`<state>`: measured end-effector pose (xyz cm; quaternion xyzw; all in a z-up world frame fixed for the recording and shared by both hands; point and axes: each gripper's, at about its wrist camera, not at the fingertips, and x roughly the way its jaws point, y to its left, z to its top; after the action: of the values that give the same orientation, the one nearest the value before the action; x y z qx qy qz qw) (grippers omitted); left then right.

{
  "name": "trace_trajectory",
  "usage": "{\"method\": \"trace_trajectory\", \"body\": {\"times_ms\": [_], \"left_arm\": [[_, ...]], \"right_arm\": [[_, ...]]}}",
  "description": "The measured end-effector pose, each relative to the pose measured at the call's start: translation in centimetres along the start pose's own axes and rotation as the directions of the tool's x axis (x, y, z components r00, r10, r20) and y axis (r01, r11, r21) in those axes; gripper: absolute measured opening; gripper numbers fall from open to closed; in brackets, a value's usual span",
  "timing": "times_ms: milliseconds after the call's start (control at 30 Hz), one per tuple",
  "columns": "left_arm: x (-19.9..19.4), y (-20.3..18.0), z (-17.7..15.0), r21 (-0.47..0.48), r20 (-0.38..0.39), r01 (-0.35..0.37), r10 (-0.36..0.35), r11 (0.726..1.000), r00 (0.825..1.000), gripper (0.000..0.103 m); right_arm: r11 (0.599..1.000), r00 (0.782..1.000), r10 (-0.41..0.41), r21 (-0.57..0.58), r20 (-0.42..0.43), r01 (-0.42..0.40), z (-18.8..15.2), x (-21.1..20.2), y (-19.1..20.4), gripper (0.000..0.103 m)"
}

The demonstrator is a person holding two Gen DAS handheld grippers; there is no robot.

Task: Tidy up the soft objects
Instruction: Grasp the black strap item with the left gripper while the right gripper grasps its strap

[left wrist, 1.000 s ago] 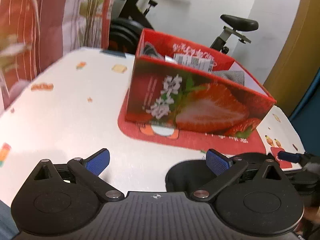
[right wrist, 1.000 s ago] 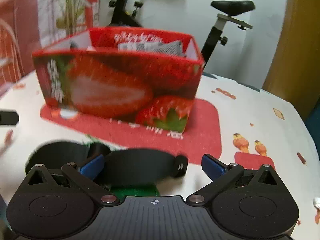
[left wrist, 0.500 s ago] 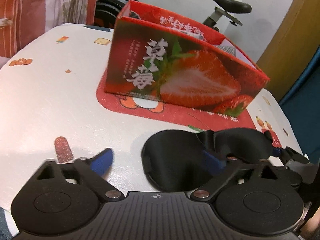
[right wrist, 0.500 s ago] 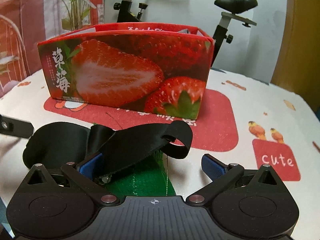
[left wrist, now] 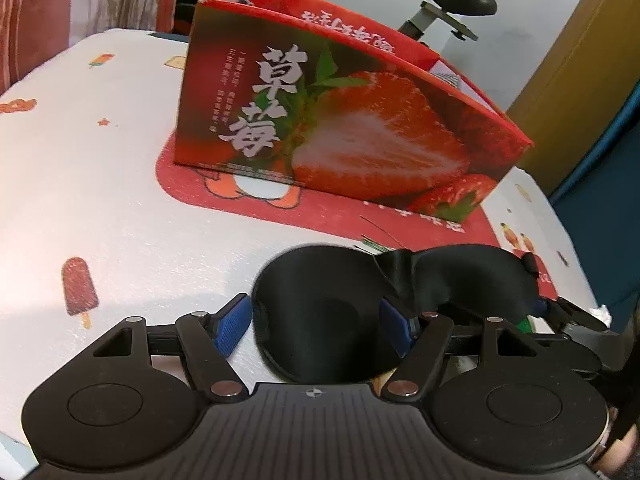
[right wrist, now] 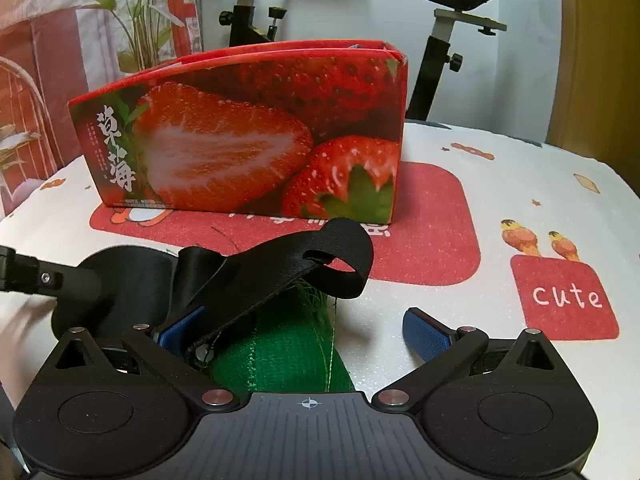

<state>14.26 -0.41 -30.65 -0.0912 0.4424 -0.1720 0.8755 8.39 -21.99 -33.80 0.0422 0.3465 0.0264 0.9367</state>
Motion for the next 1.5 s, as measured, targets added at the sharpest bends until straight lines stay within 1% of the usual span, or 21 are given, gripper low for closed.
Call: {"method": "trace_trajectory", "body": {"times_ms": [100,200,267,300,333,400,467,567,667,700,767,800,833,900,1033,1167,1233,1300,1367,1500], "left_arm": [[0.1,-0.4,0.1,0.047,0.009,-0.092,0.092,0.995,0.996,0.073],[0.1,-0.3,0.2,0.046,0.011,-0.085,0.084,0.995,0.996,0.073],[0.2,-0.4,0.2,0.051,0.003,-0.055,0.055,0.997,0.998,0.073],[0.2,-0.5,0.1,0.043,-0.003,-0.021,0.021,0.999,1.000,0.072],[0.1,-0.5,0.0,0.024,-0.006,0.017,-0.017,1.000,1.000,0.072],[0.0,-0.3,-0.2,-0.013,-0.004,0.060,-0.060,0.998,0.998,0.072],[0.1,0.0,-0.2,-0.036,0.000,0.083,-0.083,0.996,0.997,0.064],[-0.1,0.4,-0.1,-0.077,0.013,0.110,-0.109,0.991,0.994,0.060],[-0.6,0.1,-0.1,-0.057,0.040,0.111,-0.109,0.992,0.993,0.052],[-0.6,0.0,0.0,-0.047,0.047,0.109,-0.107,0.993,0.993,0.048],[-0.7,-0.1,-0.1,-0.037,0.050,0.107,-0.105,0.994,0.993,0.036],[-0.7,0.0,-0.1,-0.040,0.049,0.122,-0.120,0.992,0.992,0.032],[-0.7,0.1,-0.2,-0.045,0.052,0.135,-0.133,0.990,0.990,0.029],[-0.9,-0.3,-0.2,-0.017,0.058,0.118,-0.117,0.993,0.991,0.024],[-1.0,-0.5,-0.4,0.024,0.067,0.090,-0.091,0.996,0.994,0.021],[-1.1,-0.6,-0.1,0.045,0.072,0.077,-0.080,0.996,0.994,0.021],[-1.1,-0.7,-0.1,0.059,0.074,0.069,-0.073,0.996,0.995,0.021],[-1.2,-0.6,-0.2,0.060,0.073,0.067,-0.071,0.996,0.995,0.021],[-1.2,-0.2,-0.2,0.036,0.069,0.073,-0.076,0.997,0.995,0.021],[-0.9,0.3,-0.4,0.007,0.042,0.087,-0.088,0.996,0.995,0.021]], "right_arm": [[1.000,1.000,-0.005,-0.008,0.003,0.005,-0.1,-0.1,0.1,0.102],[1.000,1.000,-0.005,-0.007,0.000,0.005,-0.1,0.0,0.1,0.102],[1.000,1.000,-0.007,-0.010,-0.001,0.007,0.0,0.1,0.2,0.102],[1.000,1.000,-0.009,-0.013,-0.002,0.009,0.0,0.1,0.3,0.102],[1.000,1.000,-0.012,-0.016,-0.003,0.011,-0.1,0.1,0.3,0.102],[1.000,1.000,-0.016,-0.021,-0.002,0.016,-0.1,0.1,0.4,0.102],[1.000,1.000,-0.018,-0.023,-0.003,0.018,-0.1,0.1,0.4,0.102],[0.999,1.000,-0.020,-0.028,-0.006,0.020,-0.1,0.2,0.4,0.102],[0.999,1.000,-0.022,-0.033,-0.007,0.022,-0.1,0.3,0.6,0.102],[0.999,1.000,-0.022,-0.034,-0.008,0.022,-0.1,0.3,0.6,0.102],[0.999,1.000,-0.021,-0.033,-0.008,0.021,-0.2,0.4,0.6,0.102],[0.999,1.000,-0.020,-0.033,-0.009,0.020,-0.2,0.4,0.6,0.102],[0.999,1.000,-0.019,-0.034,-0.009,0.018,-0.2,0.4,0.7,0.102],[0.999,1.000,-0.019,-0.036,-0.009,0.019,-0.2,0.3,0.7,0.102],[0.999,1.000,-0.012,-0.051,-0.004,0.012,-0.2,0.1,0.9,0.101],[0.997,1.000,-0.006,-0.073,0.025,0.008,0.5,-1.3,1.4,0.091],[0.997,0.999,-0.007,-0.074,0.045,0.010,1.2,-2.0,1.5,0.083],[0.998,0.997,-0.028,-0.061,0.073,0.033,1.7,-2.7,1.3,0.064],[0.998,0.997,-0.036,-0.043,0.072,0.039,2.0,-3.0,0.9,0.061],[1.000,0.999,-0.011,0.024,0.038,0.010,2.0,-3.4,-0.1,0.062]]}}
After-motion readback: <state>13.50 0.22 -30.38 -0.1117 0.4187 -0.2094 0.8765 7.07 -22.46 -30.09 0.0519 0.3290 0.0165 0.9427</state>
